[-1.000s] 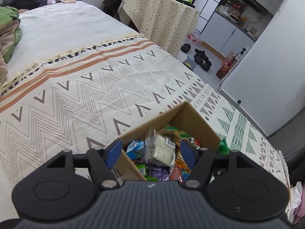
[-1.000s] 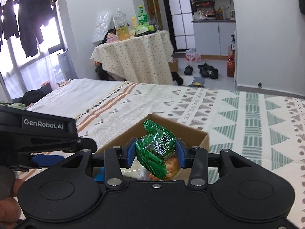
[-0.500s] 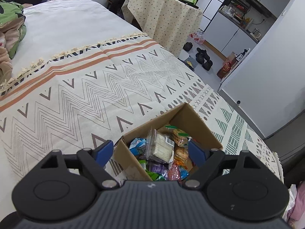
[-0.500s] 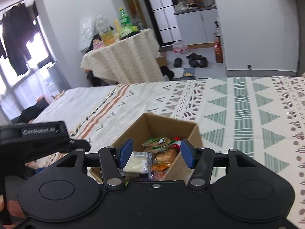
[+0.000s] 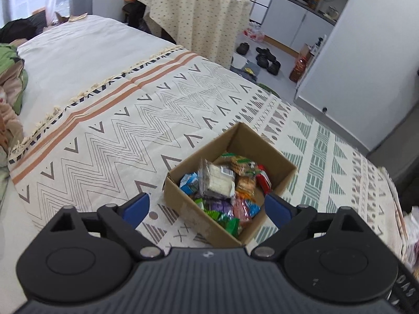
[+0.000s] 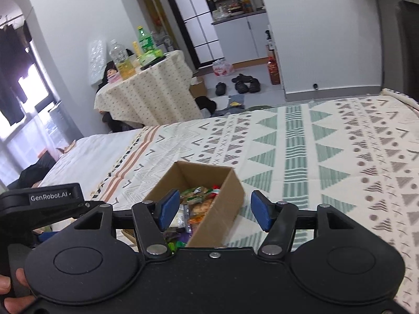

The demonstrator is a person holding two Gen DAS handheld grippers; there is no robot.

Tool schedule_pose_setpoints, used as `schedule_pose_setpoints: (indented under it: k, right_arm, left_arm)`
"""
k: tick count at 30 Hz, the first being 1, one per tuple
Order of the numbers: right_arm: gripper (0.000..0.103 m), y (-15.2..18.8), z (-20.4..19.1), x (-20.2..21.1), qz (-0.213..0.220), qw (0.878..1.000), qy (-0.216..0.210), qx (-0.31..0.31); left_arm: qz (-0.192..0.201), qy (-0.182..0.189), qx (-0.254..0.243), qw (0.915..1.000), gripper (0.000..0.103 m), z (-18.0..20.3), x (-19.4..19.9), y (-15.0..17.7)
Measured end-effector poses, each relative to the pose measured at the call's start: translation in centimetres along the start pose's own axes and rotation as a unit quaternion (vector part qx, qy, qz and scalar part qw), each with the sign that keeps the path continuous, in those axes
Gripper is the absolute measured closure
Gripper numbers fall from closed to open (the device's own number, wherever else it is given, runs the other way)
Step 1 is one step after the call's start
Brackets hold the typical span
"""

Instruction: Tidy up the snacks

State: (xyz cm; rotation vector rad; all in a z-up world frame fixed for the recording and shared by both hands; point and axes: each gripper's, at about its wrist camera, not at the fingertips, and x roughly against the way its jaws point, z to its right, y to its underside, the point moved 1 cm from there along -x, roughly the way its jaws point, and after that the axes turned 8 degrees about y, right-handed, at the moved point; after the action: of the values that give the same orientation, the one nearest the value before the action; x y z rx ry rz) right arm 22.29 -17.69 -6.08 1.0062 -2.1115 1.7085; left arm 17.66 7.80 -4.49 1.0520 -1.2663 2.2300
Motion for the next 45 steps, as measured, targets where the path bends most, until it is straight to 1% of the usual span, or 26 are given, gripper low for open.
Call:
schedule_pose_setpoints:
  k: [3, 5, 7, 9, 11, 13, 15, 17, 20, 23, 27, 32, 38, 40, 45]
  right_arm:
    - [0.036, -0.2, 0.7, 1.6, 0.01, 1.0, 0.012, 0.0]
    - [0.031, -0.3, 1.2, 2.6, 0.016, 1.0, 0.015, -0.009]
    - [0.03, -0.3, 1.5, 3.5, 0.02, 1.0, 0.016, -0.017]
    - [0.027, -0.4, 1.9, 4.4, 0.026, 0.999, 0.018, -0.022]
    - [0.019, -0.4, 2.5, 5.4, 0.03, 0.999, 0.022, -0.027]
    - [0.017, -0.5, 3.2, 6.2, 0.03, 0.999, 0.025, -0.036]
    - [0.015, -0.5, 3.7, 7.0, 0.032, 0.998, 0.024, -0.045]
    - [0.01, -0.4, 4.2, 7.8, 0.036, 0.998, 0.028, -0.05]
    - [0.007, -0.2, 4.8, 9.1, 0.041, 0.997, 0.034, -0.053]
    - [0.0, 0.1, 5.2, 10.3, 0.042, 0.997, 0.039, -0.053]
    - [0.0, 0.4, 5.8, 11.9, 0.041, 0.997, 0.04, -0.06]
    - [0.0, 1.0, 5.7, 13.7, 0.046, 0.997, 0.049, -0.049]
    - [0.0, 2.2, 5.5, 15.4, 0.048, 0.996, 0.06, -0.036]
    - [0.0, 2.5, 5.1, 16.1, 0.049, 0.997, 0.054, -0.03]
    - [0.0, 3.0, 4.5, 17.5, 0.053, 0.997, 0.06, -0.021]
  left_arm:
    - [-0.007, 0.012, -0.027, 0.9995, 0.008, 0.8, 0.7, 0.3]
    - [-0.009, 0.016, -0.044, 0.9989, 0.008, 1.2, 1.2, 0.3]
    - [-0.014, 0.018, -0.06, 0.9979, 0.006, 1.6, 1.7, 0.3]
    - [-0.02, 0.022, -0.074, 0.9968, 0.004, 2.2, 2.2, 0.4]
    - [-0.022, 0.029, -0.086, 0.9957, 0.0, 2.7, 2.8, 0.5]
    - [-0.023, 0.034, -0.098, 0.9943, 0.0, 3.1, 3.4, 0.7]
    - [-0.019, 0.038, -0.111, 0.9929, 0.0, 3.6, 4.2, 0.8]
    - [-0.014, 0.045, -0.123, 0.9913, 0.0, 3.9, 4.9, 0.9]
    - [-0.016, 0.052, -0.139, 0.9888, 0.0, 4.2, 5.8, 1.3]
    - [-0.011, 0.057, -0.145, 0.9877, 0.0, 4.2, 6.8, 1.6]
    - [0.001, 0.067, -0.161, 0.9847, 0.0, 4.7, 8.2, 2.0]
    - [0.011, 0.074, -0.182, 0.9804, 0.0, 4.8, 9.9, 2.8]
    - [0.024, 0.08, -0.201, 0.976, 0.0, 4.1, 12.1, 3.9]
    - [0.022, 0.084, -0.211, 0.9735, 0.0, 4.0, 12.6, 4.3]
    - [0.028, 0.086, -0.233, 0.9682, 0.0, 3.6, 14.1, 5.0]
